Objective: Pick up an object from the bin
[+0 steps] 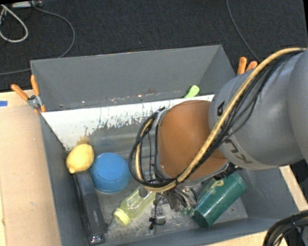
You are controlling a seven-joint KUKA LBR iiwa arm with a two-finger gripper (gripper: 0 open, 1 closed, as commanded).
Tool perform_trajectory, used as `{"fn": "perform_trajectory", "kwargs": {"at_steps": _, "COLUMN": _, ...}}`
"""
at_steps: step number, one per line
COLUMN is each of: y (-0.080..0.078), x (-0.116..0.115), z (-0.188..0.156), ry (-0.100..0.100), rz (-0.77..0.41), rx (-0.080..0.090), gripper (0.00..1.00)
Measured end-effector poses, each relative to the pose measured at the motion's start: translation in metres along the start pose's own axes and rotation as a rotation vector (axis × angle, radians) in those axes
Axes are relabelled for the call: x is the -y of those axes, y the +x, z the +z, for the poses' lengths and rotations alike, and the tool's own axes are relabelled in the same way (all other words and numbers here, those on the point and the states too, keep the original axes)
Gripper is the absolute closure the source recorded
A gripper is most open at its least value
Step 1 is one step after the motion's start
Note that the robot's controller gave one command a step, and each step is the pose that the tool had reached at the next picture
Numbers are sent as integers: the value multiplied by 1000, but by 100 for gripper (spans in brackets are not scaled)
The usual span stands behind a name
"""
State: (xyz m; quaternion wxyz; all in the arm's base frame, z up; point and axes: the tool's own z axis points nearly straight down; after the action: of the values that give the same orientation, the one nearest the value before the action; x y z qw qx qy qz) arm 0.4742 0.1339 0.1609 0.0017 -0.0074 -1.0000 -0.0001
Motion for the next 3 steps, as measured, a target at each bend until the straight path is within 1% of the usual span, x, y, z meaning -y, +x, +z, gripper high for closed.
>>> {"fn": "perform_trajectory", "kwargs": {"at_steps": 1, "y": 0, "x": 0, "z": 0, "ry": 0, "rz": 0, "rx": 0, "gripper": 0}}
{"fn": "perform_trajectory", "kwargs": {"at_steps": 2, "y": -36, "x": 4, "z": 54, "ry": 1, "rz": 18, "rx": -3, "gripper": 0}}
{"fn": "perform_trajectory", "kwargs": {"at_steps": 3, "y": -19, "x": -4, "z": 65, "ry": -1, "rz": 94, "rx": 0, "gripper": 0}}
